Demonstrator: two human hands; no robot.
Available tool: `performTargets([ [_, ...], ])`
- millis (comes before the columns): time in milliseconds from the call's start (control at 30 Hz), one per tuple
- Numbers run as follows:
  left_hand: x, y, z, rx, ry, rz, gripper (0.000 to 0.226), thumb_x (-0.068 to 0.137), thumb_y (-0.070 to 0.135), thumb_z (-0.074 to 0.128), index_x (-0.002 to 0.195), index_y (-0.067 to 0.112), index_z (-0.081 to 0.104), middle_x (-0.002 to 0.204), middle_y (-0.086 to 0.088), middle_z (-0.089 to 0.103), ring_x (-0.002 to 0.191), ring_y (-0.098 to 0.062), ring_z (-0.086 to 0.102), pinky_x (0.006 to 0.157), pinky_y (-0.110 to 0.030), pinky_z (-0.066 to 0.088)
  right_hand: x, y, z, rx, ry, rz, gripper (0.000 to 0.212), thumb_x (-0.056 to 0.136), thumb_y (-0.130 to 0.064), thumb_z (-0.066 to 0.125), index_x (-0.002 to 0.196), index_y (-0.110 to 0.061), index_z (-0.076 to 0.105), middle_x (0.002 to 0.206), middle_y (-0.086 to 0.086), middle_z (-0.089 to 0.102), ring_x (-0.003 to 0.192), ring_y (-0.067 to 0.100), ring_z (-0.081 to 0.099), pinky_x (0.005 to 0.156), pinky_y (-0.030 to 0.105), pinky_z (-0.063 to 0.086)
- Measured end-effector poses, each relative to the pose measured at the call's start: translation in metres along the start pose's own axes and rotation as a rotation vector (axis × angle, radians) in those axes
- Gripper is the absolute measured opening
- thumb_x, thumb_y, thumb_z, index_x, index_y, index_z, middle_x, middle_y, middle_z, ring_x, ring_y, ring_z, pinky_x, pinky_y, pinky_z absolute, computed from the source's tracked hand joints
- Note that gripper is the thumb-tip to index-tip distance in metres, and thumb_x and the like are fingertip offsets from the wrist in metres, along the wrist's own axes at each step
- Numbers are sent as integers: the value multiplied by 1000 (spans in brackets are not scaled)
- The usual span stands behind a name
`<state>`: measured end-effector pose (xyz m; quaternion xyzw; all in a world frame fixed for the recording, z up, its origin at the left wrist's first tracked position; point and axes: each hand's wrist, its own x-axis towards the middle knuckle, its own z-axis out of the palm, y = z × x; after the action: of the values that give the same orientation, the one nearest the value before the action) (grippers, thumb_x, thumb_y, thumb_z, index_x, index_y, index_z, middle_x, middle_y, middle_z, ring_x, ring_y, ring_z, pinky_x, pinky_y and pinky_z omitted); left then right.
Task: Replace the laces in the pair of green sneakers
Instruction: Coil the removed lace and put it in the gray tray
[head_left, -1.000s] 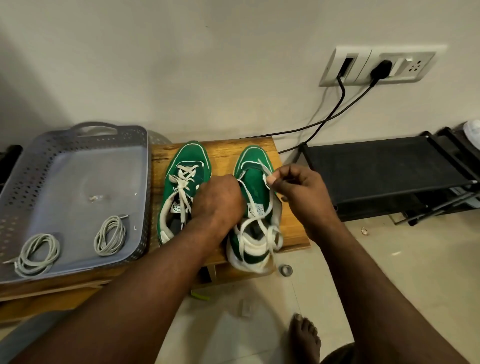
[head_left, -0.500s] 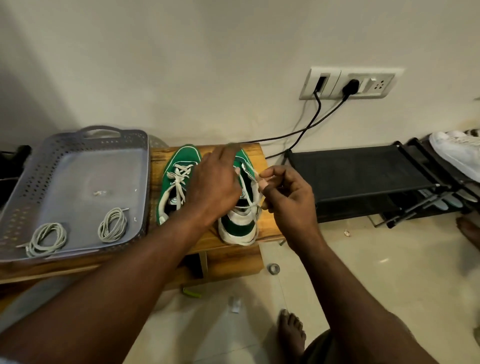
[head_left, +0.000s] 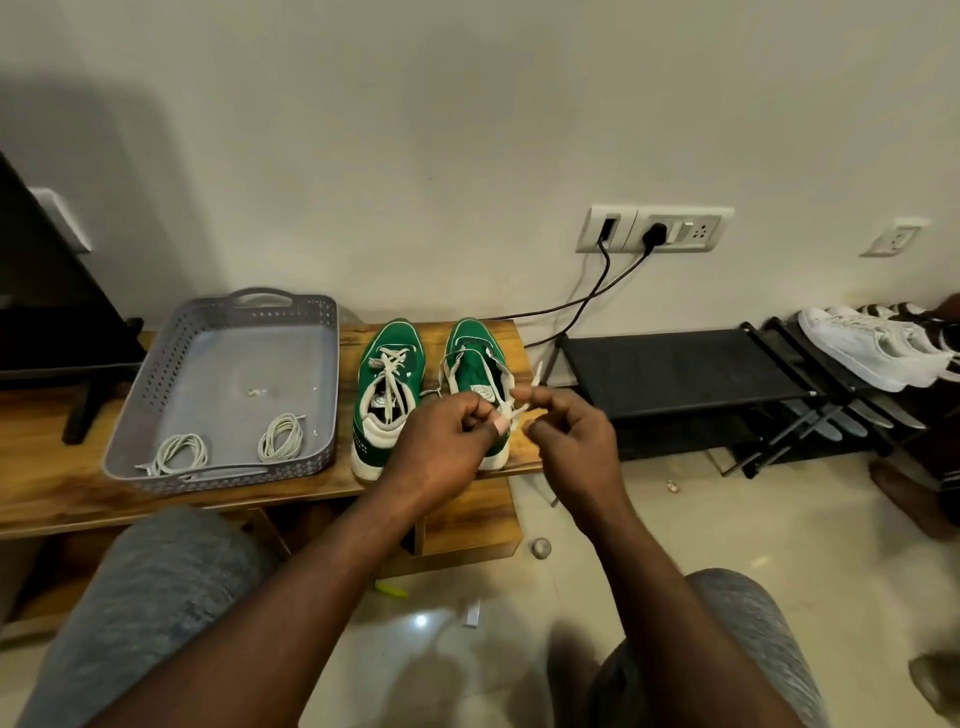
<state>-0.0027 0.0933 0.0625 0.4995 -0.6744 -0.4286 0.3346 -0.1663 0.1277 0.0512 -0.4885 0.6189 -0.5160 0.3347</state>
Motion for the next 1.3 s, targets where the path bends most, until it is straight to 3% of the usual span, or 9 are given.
performTargets([
  [100,-15,1,-5,12,-2,6,14,97,25,73,83,25,73,72,9,66,67,-4,58,66,-32,48,-11,3,-6,-188,-49,8,3,93,-30,78,94,-28,80,95,-13,75,88,7,70,82,46,62],
  [133,-18,1,-6,19,6,9,13,96,25,73,83,25,74,76,9,68,71,-7,61,69,-33,48,-16,3,-8,-240,-43,-3,8,92,-34,79,87,-28,79,94,-13,73,89,5,68,83,49,61],
  [267,-31,2,-13,69,4,23,11,93,23,75,83,27,76,82,10,72,81,-8,65,75,-32,51,-30,0,-12,-408,-53,-62,13,84,-46,83,92,-36,79,144,-15,55,138,8,47,109,46,48],
  [367,-36,1,-12,149,-103,54,9,92,28,75,84,29,77,86,10,73,85,-9,65,79,-35,54,-41,-3,-14,-470,-117,-100,33,76,-67,71,106,-52,74,161,-17,35,153,12,24,115,45,31],
  [500,-33,-3,-9,212,-142,72,7,91,33,77,84,31,75,95,9,70,93,-12,63,86,-40,54,-46,0,-14,-381,-210,-72,13,93,-46,75,103,-38,77,132,-18,63,128,4,53,108,45,48],
  [633,-30,-4,-12,259,-200,70,7,92,32,77,86,30,73,96,10,66,92,-11,61,82,-34,51,-44,5,-11,-279,-307,62,26,98,-39,72,92,-15,77,87,-1,77,85,15,73,85,45,61],
  [767,-26,-7,-15,202,-213,24,6,92,23,77,87,26,75,93,9,70,91,-11,63,81,-32,49,-44,2,-15,63,-436,242,42,93,-35,69,96,7,69,87,14,76,78,27,72,80,39,61],
  [1033,-16,-12,-22,69,-364,7,8,94,14,75,89,21,77,90,1,75,91,-17,69,86,-36,52,-42,1,-17,196,-699,372,35,109,-31,52,99,-3,71,88,16,73,65,18,57,54,22,44],
  [1300,-9,-15,-30,-35,-494,-53,7,96,9,71,95,12,77,95,-11,75,86,-16,65,81,-36,51,-41,7,-13,259,-812,383,48,108,-43,50,111,-1,73,107,24,75,82,26,68,66,27,48],
])
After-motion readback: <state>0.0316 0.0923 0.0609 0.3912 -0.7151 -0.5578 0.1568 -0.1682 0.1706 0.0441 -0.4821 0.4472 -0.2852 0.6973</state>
